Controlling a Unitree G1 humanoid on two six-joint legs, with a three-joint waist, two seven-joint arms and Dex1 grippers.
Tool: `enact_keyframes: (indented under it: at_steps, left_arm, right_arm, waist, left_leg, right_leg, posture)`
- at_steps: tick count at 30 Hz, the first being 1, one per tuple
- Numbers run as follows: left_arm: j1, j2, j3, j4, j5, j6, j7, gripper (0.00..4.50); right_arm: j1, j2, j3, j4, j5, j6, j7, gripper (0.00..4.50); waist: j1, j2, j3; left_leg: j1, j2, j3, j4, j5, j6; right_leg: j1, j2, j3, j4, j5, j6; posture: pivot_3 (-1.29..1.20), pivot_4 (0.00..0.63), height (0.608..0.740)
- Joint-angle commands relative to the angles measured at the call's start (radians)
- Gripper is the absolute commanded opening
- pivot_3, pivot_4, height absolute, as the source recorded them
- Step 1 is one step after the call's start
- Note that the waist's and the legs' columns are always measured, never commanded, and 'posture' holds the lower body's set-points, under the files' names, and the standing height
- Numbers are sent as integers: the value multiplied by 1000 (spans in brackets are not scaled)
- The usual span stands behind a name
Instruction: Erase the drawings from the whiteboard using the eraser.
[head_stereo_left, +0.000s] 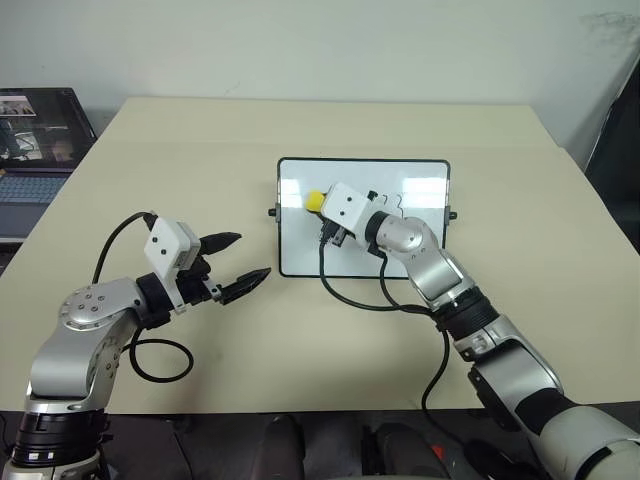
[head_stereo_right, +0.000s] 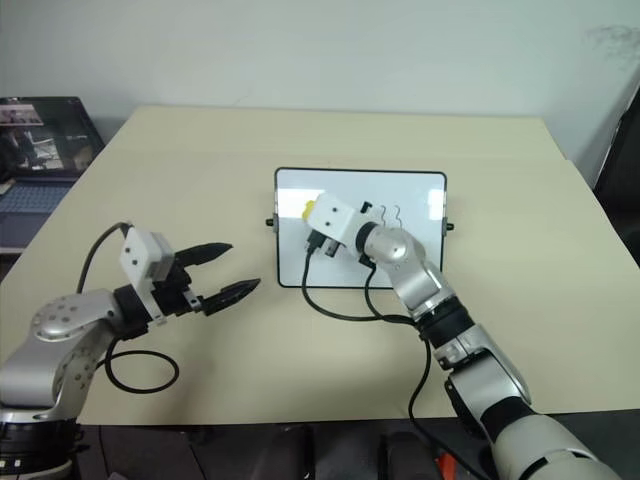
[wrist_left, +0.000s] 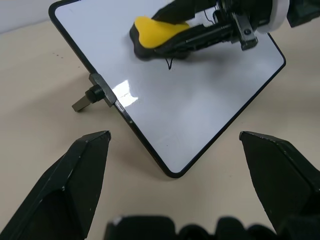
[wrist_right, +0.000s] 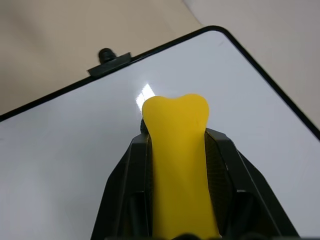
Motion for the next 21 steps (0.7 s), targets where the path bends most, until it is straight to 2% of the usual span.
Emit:
enact_keyframes:
  at_steps: [1,6,10,12,15,18,21]
  left_arm:
    - [-9,4,9,-44,-3,-12,6,4500]
    - [-7,1,5,-48,-3,-11,10,4500]
    - [-11,0,1,-47,-4,-12,10,4500]
    - [-15,-1,-2,-44,-3,-13,10,4500]
    - [-14,-1,-4,-42,-2,-15,8,4500]
    - [-14,-1,-5,-40,-1,-15,7,4500]
    - [-14,0,-6,-38,0,-17,8,4500]
  right_arm:
    - [64,-2,31,104,-23,-2,14,1093]
    - [83,15,-4,144,20,-32,17,1093]
    - [83,8,-37,107,44,-39,22,1092]
    - [73,5,-66,2,73,-3,39,1092]
    - [64,-4,-102,-173,113,91,71,1091]
    - [45,-38,-124,-302,115,183,89,1090]
    - [24,-90,-131,-335,69,212,65,1090]
  waist:
    - [0,0,0]
    - [-7,0,0]
    - [-6,-1,0]
    - [-4,0,0]
    - [0,0,2]
    - [4,0,2]
    - [5,0,2]
  left_leg:
    - [3,0,0,0,0,0]
    - [23,0,0,-2,0,0]
    - [27,1,0,-2,0,1]
    - [27,2,0,-2,1,2]
    - [23,3,0,-2,1,2]
    - [6,3,-1,-2,1,1]
    - [-6,1,0,-2,1,1]
  right_leg:
    - [3,0,0,0,0,0]
    - [17,-1,0,-2,0,0]
    - [21,-2,1,-2,-1,0]
    - [21,-2,1,-2,0,0]
    - [17,-4,1,-2,0,0]
    - [7,-3,-1,-2,0,0]
    - [-5,-2,0,-2,0,0]
  posture:
    - [0,150,740]
    - [0,150,740]
    - [0,150,740]
    - [0,150,740]
    - [0,150,740]
    - [0,150,740]
    - [0,150,740]
